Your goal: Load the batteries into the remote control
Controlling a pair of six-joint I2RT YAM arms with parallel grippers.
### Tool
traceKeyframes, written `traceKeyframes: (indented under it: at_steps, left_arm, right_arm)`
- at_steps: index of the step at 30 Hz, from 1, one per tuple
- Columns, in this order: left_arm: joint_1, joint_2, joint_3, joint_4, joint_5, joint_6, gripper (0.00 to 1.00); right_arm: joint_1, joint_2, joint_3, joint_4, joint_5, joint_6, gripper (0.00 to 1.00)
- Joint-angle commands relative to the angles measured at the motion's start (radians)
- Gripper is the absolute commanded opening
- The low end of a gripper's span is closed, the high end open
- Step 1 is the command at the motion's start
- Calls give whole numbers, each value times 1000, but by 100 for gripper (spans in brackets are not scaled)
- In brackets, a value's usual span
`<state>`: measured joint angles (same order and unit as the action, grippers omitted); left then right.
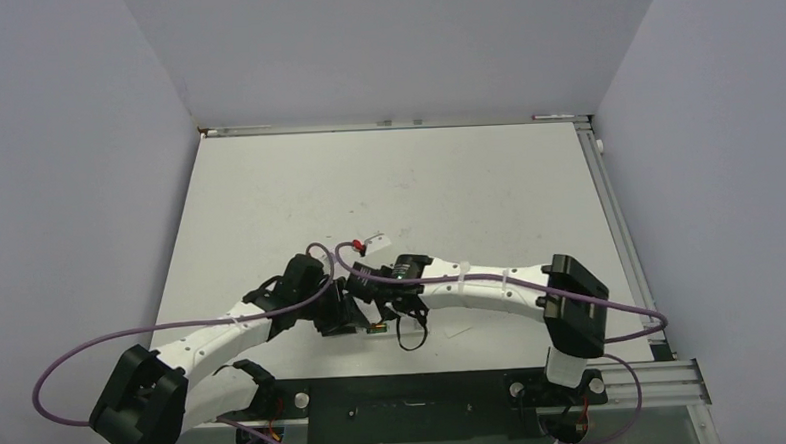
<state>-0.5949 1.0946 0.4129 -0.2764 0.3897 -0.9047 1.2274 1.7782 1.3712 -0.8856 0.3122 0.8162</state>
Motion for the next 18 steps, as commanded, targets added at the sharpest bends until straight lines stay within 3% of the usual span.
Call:
traceKeyframes:
  at_steps: [1, 11, 18]
  left_arm:
    - [3, -12, 80, -28, -33, 33, 43]
    - [5, 90, 219, -85, -83, 103, 44]
    - [-7, 232, 280, -58, -71, 131, 32]
  right_arm:
    - [-39, -143, -87, 46, 19, 3, 15]
    - [-72, -345, -326, 172, -121, 6, 9]
    - [-66, -451, -514, 298, -237, 55, 9]
